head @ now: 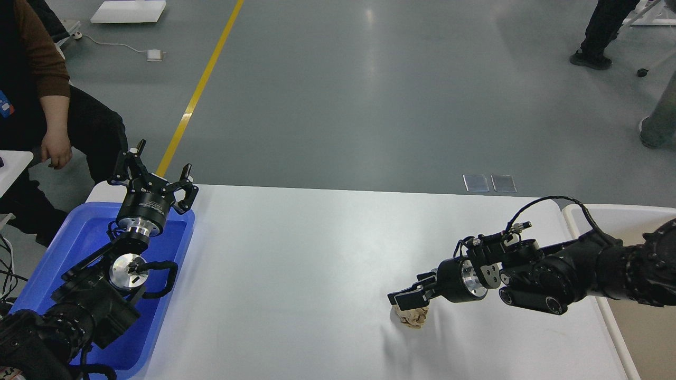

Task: Tidy desktop
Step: 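Close the right gripper on the crumpled paper ball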

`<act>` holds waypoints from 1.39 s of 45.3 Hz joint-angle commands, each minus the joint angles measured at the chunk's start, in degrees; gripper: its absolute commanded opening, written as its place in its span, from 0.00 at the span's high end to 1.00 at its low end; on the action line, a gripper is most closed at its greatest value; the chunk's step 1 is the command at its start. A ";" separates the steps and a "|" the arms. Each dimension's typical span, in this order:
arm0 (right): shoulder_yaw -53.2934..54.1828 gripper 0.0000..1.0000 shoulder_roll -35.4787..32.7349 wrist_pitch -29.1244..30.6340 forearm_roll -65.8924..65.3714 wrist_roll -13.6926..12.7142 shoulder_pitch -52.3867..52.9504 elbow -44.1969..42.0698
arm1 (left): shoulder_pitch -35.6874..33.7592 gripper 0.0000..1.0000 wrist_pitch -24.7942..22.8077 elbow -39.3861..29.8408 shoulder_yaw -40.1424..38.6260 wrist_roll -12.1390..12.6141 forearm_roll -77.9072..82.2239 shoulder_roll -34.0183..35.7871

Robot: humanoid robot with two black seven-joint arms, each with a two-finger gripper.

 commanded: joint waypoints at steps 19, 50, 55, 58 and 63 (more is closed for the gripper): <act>-0.14 0.00 0.12 -0.87 -0.36 0.00 -2.88 -1.85 | 0.00 0.00 0.08 0.00 0.00 0.00 -0.09 0.00; -0.84 0.27 2.32 -3.95 -2.64 6.15 -5.26 -3.07 | 0.00 0.00 -0.01 0.00 0.00 0.00 -0.09 0.00; -1.90 0.73 2.58 -5.44 -4.58 7.30 -5.87 -5.62 | 0.00 0.00 -0.01 0.00 0.00 0.00 0.00 0.00; -1.98 0.95 2.67 -5.79 -4.66 7.30 -6.49 -7.03 | 0.00 0.00 -0.01 0.00 0.00 0.00 0.00 0.00; -1.98 1.00 2.67 -5.97 -4.58 7.30 -6.66 -7.29 | 0.00 0.00 -0.01 0.00 0.00 0.00 0.00 0.00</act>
